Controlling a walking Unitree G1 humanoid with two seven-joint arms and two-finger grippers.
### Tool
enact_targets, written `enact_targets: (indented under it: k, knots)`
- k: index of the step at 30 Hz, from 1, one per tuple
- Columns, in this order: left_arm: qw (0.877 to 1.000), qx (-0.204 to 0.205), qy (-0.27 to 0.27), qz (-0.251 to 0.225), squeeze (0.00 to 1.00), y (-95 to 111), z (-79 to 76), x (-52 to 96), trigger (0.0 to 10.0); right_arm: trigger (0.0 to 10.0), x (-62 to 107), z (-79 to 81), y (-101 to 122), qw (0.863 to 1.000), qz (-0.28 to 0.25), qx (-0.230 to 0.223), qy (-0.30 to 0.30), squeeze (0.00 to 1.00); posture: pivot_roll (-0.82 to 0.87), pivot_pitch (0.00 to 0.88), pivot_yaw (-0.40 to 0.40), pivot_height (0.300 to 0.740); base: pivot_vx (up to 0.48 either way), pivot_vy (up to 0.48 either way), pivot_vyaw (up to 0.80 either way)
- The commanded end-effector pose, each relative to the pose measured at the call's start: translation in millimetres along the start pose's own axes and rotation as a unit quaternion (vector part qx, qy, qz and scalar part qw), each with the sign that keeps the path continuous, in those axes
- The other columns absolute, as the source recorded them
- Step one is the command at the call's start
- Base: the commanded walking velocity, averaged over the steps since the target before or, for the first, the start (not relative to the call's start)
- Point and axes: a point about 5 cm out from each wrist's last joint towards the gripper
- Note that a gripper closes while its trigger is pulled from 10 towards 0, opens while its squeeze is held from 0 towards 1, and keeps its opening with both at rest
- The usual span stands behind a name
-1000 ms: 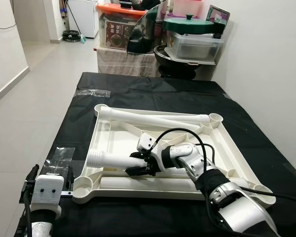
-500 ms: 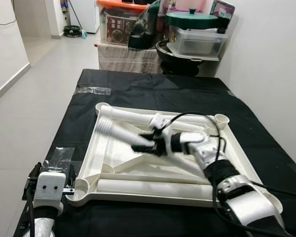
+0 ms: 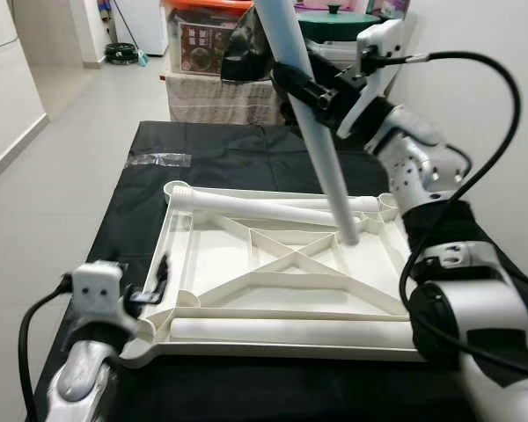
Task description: Building children table
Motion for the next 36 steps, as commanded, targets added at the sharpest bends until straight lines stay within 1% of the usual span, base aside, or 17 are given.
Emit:
enact_targets:
  k: [1, 2, 3, 5, 6, 9, 10, 12, 15, 19, 23, 27, 31, 32, 33, 34, 36]
  knots:
    - [0.999, 0.023, -0.024, 0.003, 0.0, 1, -4.7, 0.0, 10.0, 0.0, 2.5, -3.5, 1, 1.0, -0.009, -0.017, -0.015, 0.0, 0.08, 0.0, -0.081, 0.74, 0.0, 0.0, 0.0]
    - [0.991, 0.085, -0.1, -0.019, 0.0, 16, -18.5, -12.4, 10.0, 0.0, -1.9, 11.3, -19, 0.997, -0.02, -0.069, -0.031, 0.0, 0.07, 0.0, -0.072, 0.74, 0.0, 0.0, 0.0]
    - [0.991, 0.085, -0.1, -0.019, 0.0, 16, -18.5, -12.4, 10.0, 0.0, -1.9, 11.3, -19, 0.997, -0.02, -0.069, -0.031, 0.0, 0.07, 0.0, -0.072, 0.74, 0.0, 0.0, 0.0]
    - [0.981, 0.122, -0.151, -0.025, 0.0, 23, -26.6, -19.1, 10.0, 0.0, -5.4, 25.1, -29, 0.993, -0.031, -0.105, -0.034, 0.0, 0.06, 0.0, -0.064, 0.74, 0.0, 0.0, 0.0]
    - [0.981, 0.122, -0.151, -0.025, 0.0, 23, -26.6, -19.1, 10.0, 0.0, -5.4, 25.1, -29, 0.993, -0.031, -0.105, -0.034, 0.0, 0.06, 0.0, -0.064, 0.74, 0.0, 0.0, 0.0]
    - [0.965, 0.14, -0.22, -0.003, 0.0, 21, -35.7, -22.7, 10.0, 0.0, -11.6, 38.3, -32, 0.988, -0.058, -0.14, -0.039, 0.0, 0.05, 0.0, -0.042, 0.74, 0.0, 0.0, 0.0]
    - [0.965, 0.14, -0.22, -0.003, 0.0, 21, -35.7, -22.7, 10.0, 0.0, -11.6, 38.3, -32, 0.988, -0.058, -0.14, -0.039, 0.0, 0.05, 0.0, -0.042, 0.74, 0.0, 0.0, 0.0]
    - [0.954, 0.157, -0.254, 0.016, 0.0, 16, -42.8, -21.7, 10.0, 0.0, -17.8, 43.2, -26, 0.986, -0.075, -0.146, -0.038, 0.0, 0.04, 0.0, -0.035, 0.74, 0.0, 0.0, 0.0]
    - [0.948, 0.172, -0.266, 0.031, 0.0, 12, -44.7, -21.8, 10.0, 0.0, -22.6, 48.4, -19, 0.984, -0.087, -0.155, -0.032, 0.0, 0.03, 0.0, -0.032, 0.74, 0.0, 0.0, 0.0]
    - [0.95, 0.179, -0.254, 0.045, 0.0, 5, -41.6, -23.7, 10.0, 0.0, -26.7, 56.7, -11, 0.98, -0.102, -0.169, -0.016, 0.0, 0.03, 0.0, -0.033, 0.74, 0.0, 0.0, 0.0]
    - [0.95, 0.188, -0.24, 0.065, 0.0, -2, -36.9, -25.0, 10.0, 0.0, -29.7, 72.8, 4, 0.973, -0.124, -0.196, 0.018, 0.0, 0.03, 0.0, -0.032, 0.74, 0.0, 0.0, 0.0]
    - [0.952, 0.173, -0.239, 0.074, 0.0, -6, -34.5, -28.0, 10.0, 0.0, -28.0, 86.9, 14, 0.968, -0.135, -0.207, 0.05, 0.0, 0.02, 0.0, -0.024, 0.74, 0.0, 0.0, 0.0]
    - [0.949, 0.179, -0.251, 0.07, 0.0, -5, -36.3, -34.4, 10.0, 0.0, -26.9, 96.9, 12, 0.964, -0.134, -0.221, 0.063, 0.0, 0.02, 0.0, -0.021, 0.74, 0.0, 0.0, 0.0]
    - [0.947, 0.18, -0.258, 0.072, 0.0, -6, -38.0, -36.9, 9.0, 0.0, -26.4, 99.8, 10, 0.963, -0.131, -0.226, 0.064, 0.0, 0.02, 0.0, -0.019, 0.74, 0.0, 0.0, 0.0]
    - [0.945, 0.18, -0.262, 0.074, 0.0, -6, -39.1, -38.3, 9.0, 0.0, -26.0, 101.5, 10, 0.962, -0.13, -0.23, 0.065, 0.0, 0.02, 0.0, -0.019, 0.74, 0.0, 0.0, 0.0]
    - [0.943, 0.179, -0.269, 0.076, 0.0, -7, -41.9, -40.2, 9.6, 0.0, -25.9, 103.6, 9, 0.962, -0.128, -0.232, 0.066, 0.0, 0.01, 0.0, -0.015, 0.74, 0.0, 0.0, 0.0]
    - [0.943, 0.179, -0.269, 0.076, 0.0, -7, -41.9, -40.2, 9.6, 0.0, -25.9, 103.6, 9, 0.962, -0.128, -0.232, 0.066, 0.0, 0.01, 0.0, -0.015, 0.74, 0.0, 0.0, 0.0]
Point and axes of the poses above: a point about 5 cm out from each wrist's last joint towards the gripper, its own x axis pointing back from the gripper into the wrist, its own y axis along the axis of the wrist's last joint, z = x × y, and after that the axes turned 2 degrees about x, right-handed
